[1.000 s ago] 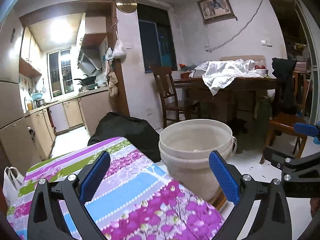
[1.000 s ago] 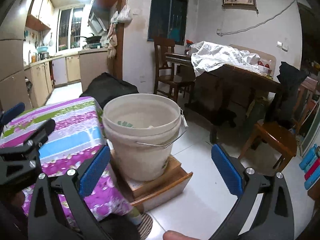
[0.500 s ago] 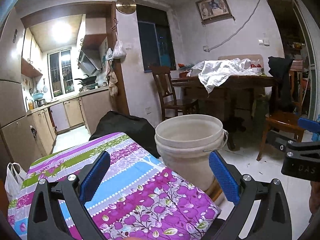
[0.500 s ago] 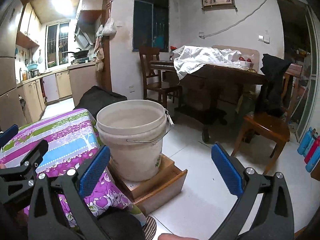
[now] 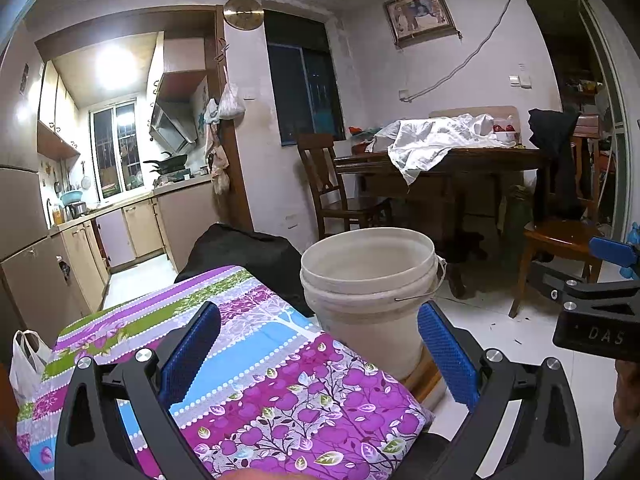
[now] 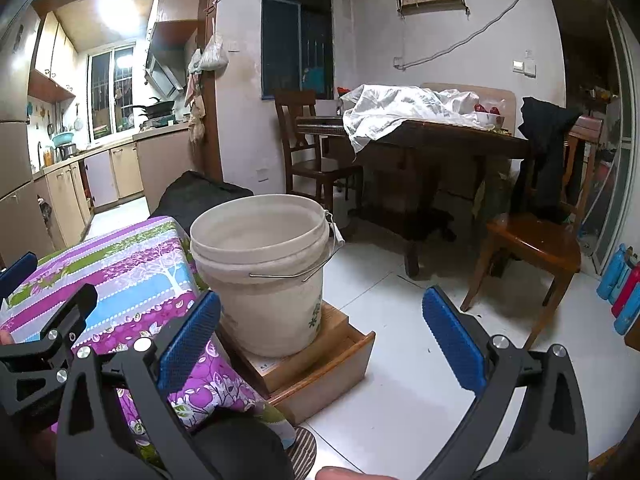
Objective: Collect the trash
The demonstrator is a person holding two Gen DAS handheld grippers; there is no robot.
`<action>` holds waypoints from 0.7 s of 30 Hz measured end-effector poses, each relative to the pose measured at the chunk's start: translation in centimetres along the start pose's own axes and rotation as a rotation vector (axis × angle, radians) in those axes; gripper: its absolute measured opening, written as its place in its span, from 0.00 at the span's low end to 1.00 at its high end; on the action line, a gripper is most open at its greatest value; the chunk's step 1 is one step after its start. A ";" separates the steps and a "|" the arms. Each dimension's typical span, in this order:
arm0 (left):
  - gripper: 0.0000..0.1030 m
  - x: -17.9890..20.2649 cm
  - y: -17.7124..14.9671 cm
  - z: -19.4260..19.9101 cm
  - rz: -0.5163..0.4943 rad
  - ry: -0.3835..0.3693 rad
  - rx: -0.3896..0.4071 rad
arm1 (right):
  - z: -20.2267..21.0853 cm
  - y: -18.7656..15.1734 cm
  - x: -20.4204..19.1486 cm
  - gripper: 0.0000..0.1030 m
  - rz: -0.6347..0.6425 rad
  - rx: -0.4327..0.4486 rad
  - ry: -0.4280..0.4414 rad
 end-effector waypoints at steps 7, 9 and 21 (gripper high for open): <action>0.95 -0.6 0.0 0.1 0.050 -0.019 0.003 | 0.0 0.0 0.0 0.95 0.001 0.002 0.004; 0.95 -0.6 -0.1 0.1 0.045 0.001 0.005 | 0.1 -0.1 -0.1 0.95 0.001 0.002 0.002; 0.90 0.2 -0.2 0.2 0.002 0.009 0.009 | 0.5 0.0 0.1 0.95 -0.012 0.001 0.000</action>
Point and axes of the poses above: each gripper's, at about its wrist camera, not at the fingertips, and z roughly against the way its jaws point, x to its right, y to its top, the point moved 6 cm from there along -z, roughly the way its jaws point, and after that the axes turned 12 degrees about -x, right-handed, at the moved point
